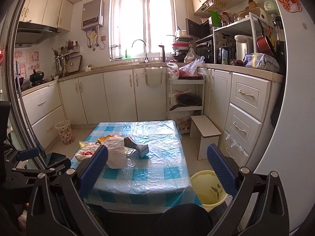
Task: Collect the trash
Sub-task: 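Move both tools toward the trash on the table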
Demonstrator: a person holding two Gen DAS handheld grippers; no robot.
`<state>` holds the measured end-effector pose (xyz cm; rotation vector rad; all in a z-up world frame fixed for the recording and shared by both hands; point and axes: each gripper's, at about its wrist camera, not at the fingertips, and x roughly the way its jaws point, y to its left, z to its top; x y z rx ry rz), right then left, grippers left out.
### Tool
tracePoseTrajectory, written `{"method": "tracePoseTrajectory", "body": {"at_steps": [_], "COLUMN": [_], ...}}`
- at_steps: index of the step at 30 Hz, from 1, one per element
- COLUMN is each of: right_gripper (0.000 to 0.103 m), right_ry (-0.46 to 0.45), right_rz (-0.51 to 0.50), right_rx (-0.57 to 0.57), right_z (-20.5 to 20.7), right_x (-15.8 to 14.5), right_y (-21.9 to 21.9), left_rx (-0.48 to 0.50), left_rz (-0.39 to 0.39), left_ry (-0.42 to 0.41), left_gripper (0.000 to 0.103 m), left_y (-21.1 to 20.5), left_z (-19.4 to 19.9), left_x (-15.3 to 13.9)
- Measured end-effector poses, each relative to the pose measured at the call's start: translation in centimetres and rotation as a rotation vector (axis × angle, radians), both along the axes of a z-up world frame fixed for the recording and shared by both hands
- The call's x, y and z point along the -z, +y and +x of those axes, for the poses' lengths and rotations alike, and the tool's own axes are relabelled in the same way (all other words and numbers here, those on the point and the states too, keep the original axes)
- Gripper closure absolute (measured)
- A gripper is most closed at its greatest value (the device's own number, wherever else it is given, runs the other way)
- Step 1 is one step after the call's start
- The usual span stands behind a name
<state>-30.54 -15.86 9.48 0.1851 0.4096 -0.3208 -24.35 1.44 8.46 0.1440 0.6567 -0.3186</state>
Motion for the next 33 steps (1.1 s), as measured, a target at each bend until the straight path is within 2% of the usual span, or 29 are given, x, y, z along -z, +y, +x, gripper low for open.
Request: {"method": "tracePoseTrajectory", "body": {"at_steps": [8, 14, 33], "right_gripper": [0.007, 0.007, 0.007], "right_ry": [0.014, 0.012, -0.004], "right_rz": [0.011, -0.054, 0.006], "right_rx": [0.013, 0.015, 0.030], "right_z": [-1.5, -2.3, -2.9], "right_x": [0.6, 1.2, 0.4], "right_y": [0.2, 0.7, -0.2], "left_rx": [0.010, 0.016, 0.029], "left_rz": [0.004, 0.008, 0.005], "left_ry": [-0.011, -0.018, -0.001], "left_gripper": [0.008, 0.008, 0.008], "left_y": [0.4, 0.3, -0.5], "left_z": [-1.8, -2.6, -2.6], "left_x": [-0.6, -0.9, -0.8]}}
